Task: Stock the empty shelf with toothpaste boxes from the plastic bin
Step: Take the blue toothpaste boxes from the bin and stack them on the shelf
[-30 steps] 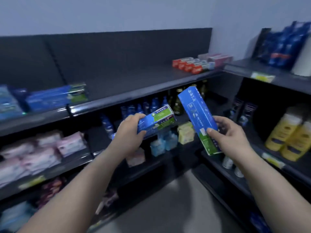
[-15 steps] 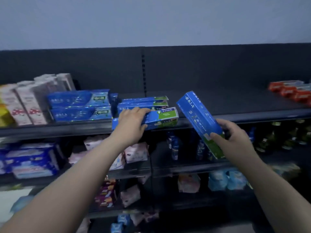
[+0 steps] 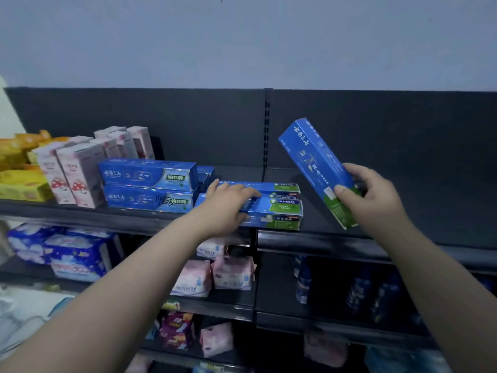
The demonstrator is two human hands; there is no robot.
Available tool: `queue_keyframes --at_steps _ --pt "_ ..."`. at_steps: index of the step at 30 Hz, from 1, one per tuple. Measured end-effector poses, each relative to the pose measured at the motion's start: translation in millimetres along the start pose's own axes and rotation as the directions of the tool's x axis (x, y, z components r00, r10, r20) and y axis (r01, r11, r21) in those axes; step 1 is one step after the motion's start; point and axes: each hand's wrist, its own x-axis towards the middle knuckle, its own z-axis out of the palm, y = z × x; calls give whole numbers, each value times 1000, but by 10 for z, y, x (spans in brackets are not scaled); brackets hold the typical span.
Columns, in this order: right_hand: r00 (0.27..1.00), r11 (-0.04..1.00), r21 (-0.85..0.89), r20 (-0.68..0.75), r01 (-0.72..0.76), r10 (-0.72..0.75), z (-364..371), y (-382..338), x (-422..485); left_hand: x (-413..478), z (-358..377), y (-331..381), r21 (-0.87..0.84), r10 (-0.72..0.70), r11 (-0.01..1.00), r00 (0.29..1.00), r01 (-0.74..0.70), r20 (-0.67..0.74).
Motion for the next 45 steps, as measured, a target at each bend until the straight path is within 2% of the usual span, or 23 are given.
queue_keyframes --at_steps 3,8,11,14,18,22,24,27,31,36,39,42,45 --pt "998 1000 3 49 26 -26 108 43 228 72 47 -24 -2 -17 1000 1000 17 -6" --pt "987 993 -56 127 106 -98 334 43 609 186 197 -81 20 -39 999 994 41 -101" --pt "975 986 -58 172 155 -143 463 25 802 254 330 -116 -13 -41 999 994 40 -98" --pt "964 974 -121 208 192 -164 563 37 957 294 421 -132 -20 -48 999 990 46 -132" --pt "955 939 -263 253 223 -156 677 89 1184 282 516 -109 -45 -59 998 967 49 -249" --pt "937 901 -363 329 239 -116 866 158 1429 265 534 -92 -75 -95 995 901 69 -424" --pt "921 887 -395 380 241 -81 967 169 1504 246 515 -98 -98 -125 991 884 90 -450" --pt "908 888 -391 414 243 -66 1085 158 1527 202 507 -157 -117 -149 987 880 107 -451" --pt "908 909 -321 400 266 -125 1083 45 1448 183 491 -232 -141 -172 983 860 118 -481" --pt "867 934 -238 483 267 -125 1010 -163 1181 167 449 -389 -201 -141 979 833 37 -535" --pt "853 919 -283 514 274 -96 945 -243 964 171 450 -476 -222 -90 974 807 -52 -583" --pt "873 851 -422 481 314 -83 923 -282 754 168 471 -532 -224 -35 966 791 -131 -611" --pt "922 833 -474 374 284 -102 895 -309 567 177 477 -516 -229 23 952 792 -204 -611"
